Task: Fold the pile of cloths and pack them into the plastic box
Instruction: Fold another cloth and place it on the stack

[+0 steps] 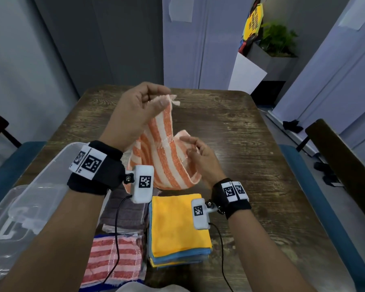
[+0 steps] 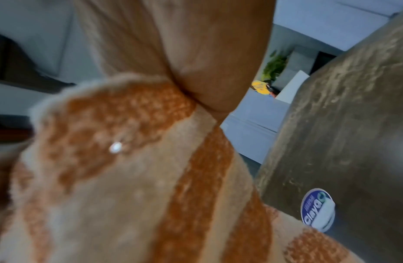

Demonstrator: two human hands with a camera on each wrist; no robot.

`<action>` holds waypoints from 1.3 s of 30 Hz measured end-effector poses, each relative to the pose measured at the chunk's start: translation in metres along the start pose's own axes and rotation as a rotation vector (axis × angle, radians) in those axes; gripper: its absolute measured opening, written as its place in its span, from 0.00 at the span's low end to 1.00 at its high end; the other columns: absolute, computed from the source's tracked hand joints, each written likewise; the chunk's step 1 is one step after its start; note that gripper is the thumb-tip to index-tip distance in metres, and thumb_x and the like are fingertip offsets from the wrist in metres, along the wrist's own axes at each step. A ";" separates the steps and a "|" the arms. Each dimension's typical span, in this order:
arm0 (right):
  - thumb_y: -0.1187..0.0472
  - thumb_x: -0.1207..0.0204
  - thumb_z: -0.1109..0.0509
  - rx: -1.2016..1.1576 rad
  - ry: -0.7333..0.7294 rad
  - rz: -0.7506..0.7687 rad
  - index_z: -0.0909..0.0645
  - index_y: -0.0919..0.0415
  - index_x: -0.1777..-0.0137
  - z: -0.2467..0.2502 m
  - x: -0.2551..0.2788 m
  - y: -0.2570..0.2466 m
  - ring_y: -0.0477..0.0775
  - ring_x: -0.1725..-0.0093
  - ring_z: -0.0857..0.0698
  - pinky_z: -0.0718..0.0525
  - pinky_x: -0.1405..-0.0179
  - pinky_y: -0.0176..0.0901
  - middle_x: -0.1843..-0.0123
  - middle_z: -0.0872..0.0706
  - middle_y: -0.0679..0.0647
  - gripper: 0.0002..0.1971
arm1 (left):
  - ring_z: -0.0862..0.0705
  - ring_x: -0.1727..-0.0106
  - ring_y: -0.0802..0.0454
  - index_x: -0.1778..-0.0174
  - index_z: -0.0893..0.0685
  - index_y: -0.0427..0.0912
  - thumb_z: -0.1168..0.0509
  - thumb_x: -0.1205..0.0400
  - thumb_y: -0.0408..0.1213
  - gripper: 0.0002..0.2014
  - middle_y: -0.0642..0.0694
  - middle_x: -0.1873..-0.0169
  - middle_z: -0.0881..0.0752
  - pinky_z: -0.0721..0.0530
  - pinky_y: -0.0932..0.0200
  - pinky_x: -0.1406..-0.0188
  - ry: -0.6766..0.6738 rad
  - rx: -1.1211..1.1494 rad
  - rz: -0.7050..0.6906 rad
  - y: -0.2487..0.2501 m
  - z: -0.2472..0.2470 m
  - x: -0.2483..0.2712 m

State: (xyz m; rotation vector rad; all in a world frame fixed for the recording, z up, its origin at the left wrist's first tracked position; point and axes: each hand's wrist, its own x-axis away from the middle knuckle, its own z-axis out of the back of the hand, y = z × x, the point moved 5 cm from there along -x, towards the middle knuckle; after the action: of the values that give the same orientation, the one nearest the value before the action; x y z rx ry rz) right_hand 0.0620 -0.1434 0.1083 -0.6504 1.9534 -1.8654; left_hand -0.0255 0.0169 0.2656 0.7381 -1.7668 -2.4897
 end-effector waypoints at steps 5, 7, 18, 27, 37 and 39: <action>0.75 0.14 0.43 0.079 -0.071 0.283 0.18 0.58 0.34 -0.011 0.007 -0.036 0.51 0.31 0.16 0.18 0.32 0.46 0.31 0.14 0.53 0.19 | 0.10 0.50 0.53 0.39 0.14 0.39 0.30 0.16 0.37 0.11 0.46 0.49 0.08 0.12 0.59 0.47 -0.054 0.003 0.108 -0.036 -0.014 0.007; 0.77 0.15 0.44 0.087 -0.079 0.323 0.18 0.56 0.36 -0.014 0.012 -0.040 0.51 0.28 0.17 0.21 0.27 0.47 0.31 0.13 0.52 0.20 | 0.10 0.54 0.49 0.42 0.14 0.36 0.30 0.15 0.37 0.10 0.41 0.52 0.08 0.11 0.53 0.49 -0.051 0.056 0.159 -0.051 -0.018 0.009; 0.79 0.18 0.44 0.076 -0.123 0.380 0.21 0.60 0.53 -0.019 0.028 -0.052 0.47 0.55 0.19 0.20 0.53 0.37 0.56 0.16 0.48 0.16 | 0.12 0.58 0.50 0.42 0.17 0.40 0.32 0.14 0.37 0.08 0.41 0.54 0.10 0.12 0.57 0.57 0.024 0.341 0.269 -0.075 -0.041 0.005; 0.83 0.22 0.47 0.078 -0.154 0.371 0.24 0.73 0.56 -0.011 0.027 -0.054 0.56 0.62 0.27 0.26 0.64 0.37 0.61 0.22 0.59 0.12 | 0.13 0.59 0.49 0.44 0.16 0.39 0.33 0.14 0.41 0.10 0.41 0.57 0.10 0.13 0.56 0.55 -0.020 0.370 0.338 -0.087 -0.050 0.004; 0.42 0.13 0.38 0.942 -0.310 0.063 0.13 0.55 0.44 0.011 0.012 -0.017 0.47 0.56 0.13 0.15 0.54 0.47 0.54 0.10 0.50 0.19 | 0.15 0.53 0.56 0.47 0.16 0.40 0.35 0.13 0.50 0.15 0.46 0.52 0.12 0.15 0.59 0.50 0.393 0.039 0.032 -0.068 0.008 -0.012; 0.37 0.15 0.38 0.903 -0.284 0.093 0.13 0.54 0.48 0.010 0.014 -0.016 0.49 0.60 0.14 0.19 0.62 0.45 0.58 0.11 0.51 0.22 | 0.15 0.55 0.58 0.50 0.16 0.46 0.36 0.12 0.50 0.12 0.49 0.54 0.12 0.14 0.61 0.53 0.438 0.018 0.035 -0.071 0.021 -0.016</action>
State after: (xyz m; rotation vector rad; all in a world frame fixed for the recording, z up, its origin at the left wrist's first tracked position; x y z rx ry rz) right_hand 0.0577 -0.1601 0.1240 -0.4725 0.7982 -2.1609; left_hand -0.0004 0.0654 0.2139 1.1358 -1.6231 -2.0797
